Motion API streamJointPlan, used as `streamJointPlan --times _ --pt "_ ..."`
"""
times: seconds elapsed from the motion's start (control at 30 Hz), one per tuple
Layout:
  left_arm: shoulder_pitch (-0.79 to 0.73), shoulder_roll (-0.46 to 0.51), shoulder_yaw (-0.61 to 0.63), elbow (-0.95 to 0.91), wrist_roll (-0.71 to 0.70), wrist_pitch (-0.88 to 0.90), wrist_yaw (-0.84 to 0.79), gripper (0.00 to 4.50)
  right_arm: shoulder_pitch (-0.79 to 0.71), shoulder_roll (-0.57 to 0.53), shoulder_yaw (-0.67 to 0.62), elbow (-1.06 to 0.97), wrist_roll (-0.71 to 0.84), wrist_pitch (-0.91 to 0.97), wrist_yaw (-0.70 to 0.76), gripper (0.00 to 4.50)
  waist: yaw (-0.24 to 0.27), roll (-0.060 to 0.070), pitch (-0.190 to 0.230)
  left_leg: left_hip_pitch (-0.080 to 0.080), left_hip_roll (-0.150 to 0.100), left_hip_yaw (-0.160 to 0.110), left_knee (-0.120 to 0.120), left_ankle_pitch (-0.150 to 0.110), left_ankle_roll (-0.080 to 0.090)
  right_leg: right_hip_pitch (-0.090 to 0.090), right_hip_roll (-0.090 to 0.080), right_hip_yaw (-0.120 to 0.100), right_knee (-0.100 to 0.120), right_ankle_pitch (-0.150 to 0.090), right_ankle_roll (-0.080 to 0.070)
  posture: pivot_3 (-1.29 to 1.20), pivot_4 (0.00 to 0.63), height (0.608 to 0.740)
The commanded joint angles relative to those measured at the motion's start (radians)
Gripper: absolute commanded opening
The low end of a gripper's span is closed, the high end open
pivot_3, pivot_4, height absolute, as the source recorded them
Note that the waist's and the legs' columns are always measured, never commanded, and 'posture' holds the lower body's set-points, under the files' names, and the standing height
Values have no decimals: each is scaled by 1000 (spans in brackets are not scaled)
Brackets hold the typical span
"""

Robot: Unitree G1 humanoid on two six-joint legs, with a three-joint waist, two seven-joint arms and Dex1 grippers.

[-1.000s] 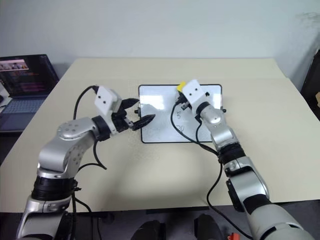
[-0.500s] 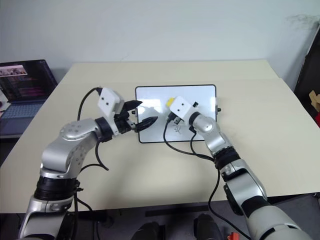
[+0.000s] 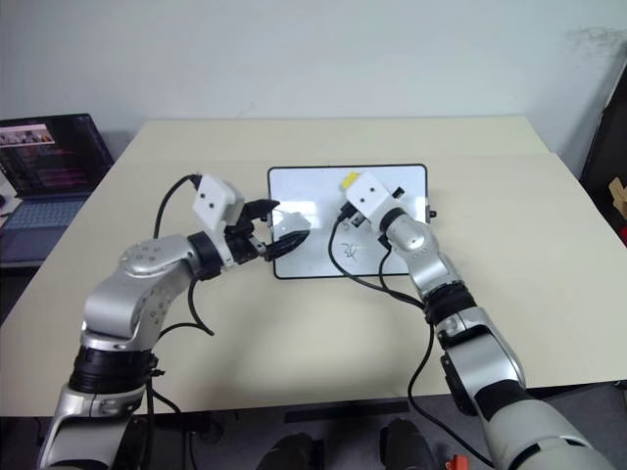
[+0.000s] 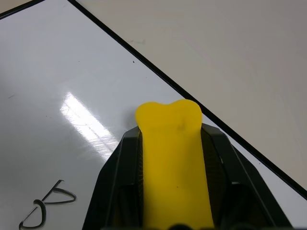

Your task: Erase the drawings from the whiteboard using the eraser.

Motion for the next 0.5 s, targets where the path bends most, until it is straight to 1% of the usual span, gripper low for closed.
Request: streamJointPlan --times 0.03,0.07,0.13,0.23,0.37,0.5 --pt "3 2 22 -48 -13 -8 -4 4500 25 -7 -48 -27 30 34 -7 1263 4 0 0 0 0 0 0 0 0 0 0 0 0 0 0 0 150 740" --pt "6 2 25 -51 -16 -5 -3 4500 33 -2 -59 -53 50 33 7 1263 5 0 0 0 0 -1 0 0 0 0 0 0 0 0 0 0 150 740" --pt "26 7 33 -59 -20 -2 -3 4500 74 20 -86 -178 147 44 90 1263 6 0 0 0 0 -1 0 0 0 0 0 0 0 0 0 0 150 740" --pt "58 22 35 -77 -19 0 -10 4500 136 21 -100 -344 218 92 160 1263 5 0 0 -1 0 -1 0 0 0 0 0 0 -1 0 0 0 150 740" --pt "98 40 38 -97 -22 6 -16 4500 236 -8 -108 -550 290 173 236 1262 3 0 0 -2 2 -1 -2 0 0 -1 0 0 -4 0 0 0 150 740" --pt "135 48 39 -127 -32 26 -18 4500 357 -65 -93 -741 320 239 296 1260 10 0 0 -3 3 -1 -3 -2 2 -1 0 0 -6 0 0 0 150 740"
